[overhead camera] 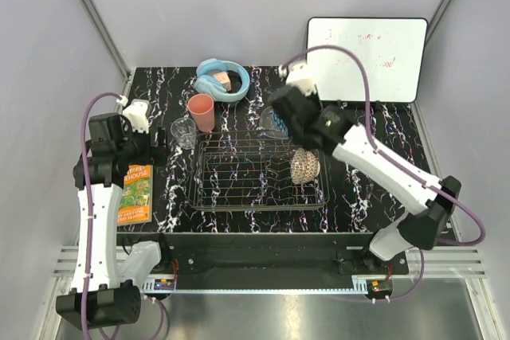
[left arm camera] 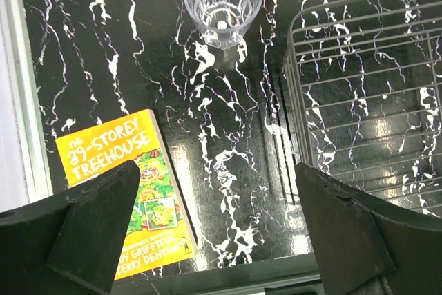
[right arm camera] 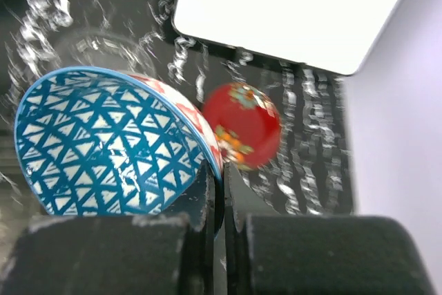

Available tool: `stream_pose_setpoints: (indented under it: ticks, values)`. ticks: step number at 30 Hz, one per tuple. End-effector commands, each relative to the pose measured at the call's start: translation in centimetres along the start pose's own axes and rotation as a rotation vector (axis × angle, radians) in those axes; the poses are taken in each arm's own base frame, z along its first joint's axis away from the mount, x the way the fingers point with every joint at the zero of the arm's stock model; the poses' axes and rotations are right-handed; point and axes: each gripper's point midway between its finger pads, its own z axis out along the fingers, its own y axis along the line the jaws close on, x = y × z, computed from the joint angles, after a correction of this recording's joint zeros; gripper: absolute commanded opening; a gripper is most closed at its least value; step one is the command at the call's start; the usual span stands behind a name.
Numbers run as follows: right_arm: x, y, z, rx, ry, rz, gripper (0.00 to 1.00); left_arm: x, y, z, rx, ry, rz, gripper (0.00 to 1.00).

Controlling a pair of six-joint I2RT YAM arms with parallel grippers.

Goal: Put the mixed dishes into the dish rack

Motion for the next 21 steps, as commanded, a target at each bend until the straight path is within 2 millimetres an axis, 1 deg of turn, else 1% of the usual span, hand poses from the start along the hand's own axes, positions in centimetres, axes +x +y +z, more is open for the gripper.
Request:
stream_pose_setpoints:
  ticks: [1, 2, 3, 4, 5, 6, 7, 9, 10, 11, 16, 19, 21]
  values:
    - [0.7, -4.8, -4.8, 0.303, -0.123, -0.095, 0.00, -1.4, 0.0, 0.2, 0.011, -0.037, 0.006, 0.99]
    - [1.1, -4.3, -5.6, 0.287, -0.128, -0.103, 0.00, -1.5, 0.0, 0.1, 0.011, -0.038, 0.005, 0.99]
    - [2.2, -5.2, -6.4, 0.294, -0.095, -0.094, 0.00, -1.8, 0.0, -0.1, 0.011, -0.046, 0.004, 0.99]
    - [3.4, -4.3, -6.3, 0.275, -0.044, -0.119, 0.00, -1.8, 0.0, -0.2, 0.012, -0.046, 0.005, 0.99]
    - [4.3, -4.1, -6.5, 0.273, -0.011, -0.135, 0.00, -2.0, 0.0, -0.4, 0.008, -0.053, 0.007, 0.99]
    - [5.6, -4.1, -7.2, 0.283, 0.023, -0.210, 0.00, -2.1, 0.0, -0.6, 0.007, -0.058, 0.009, 0.99]
    - [7.0, -2.4, -7.0, 0.257, 0.060, -0.277, 0.00, -2.1, 0.0, -0.7, 0.007, -0.059, 0.010, 0.99]
    - [9.1, -0.7, -7.5, 0.206, 0.099, -0.289, 0.00, -2.2, 0.0, -0.8, 0.003, -0.061, 0.012, 0.99]
    - [10.1, -0.1, -7.8, 0.180, 0.131, -0.286, 0.00, -2.1, 0.0, -0.9, 0.003, -0.060, 0.012, 0.99]
    - [10.5, 0.2, -8.0, 0.165, 0.142, -0.287, 0.00, -2.1, 0.0, -0.9, -0.002, -0.060, 0.011, 0.99]
    - [13.5, 0.4, -9.0, 0.095, 0.260, -0.264, 0.00, -1.6, 0.0, -0.3, 0.006, -0.038, 0.006, 0.99]
    - [15.1, 0.3, -9.4, 0.076, 0.312, -0.251, 0.00, -1.8, -0.6, 0.5, 0.053, -0.023, -0.012, 0.99]
    - [15.9, 0.1, -9.6, 0.070, 0.341, -0.240, 0.00, -2.4, -1.6, 0.8, 0.113, -0.028, -0.019, 0.99]
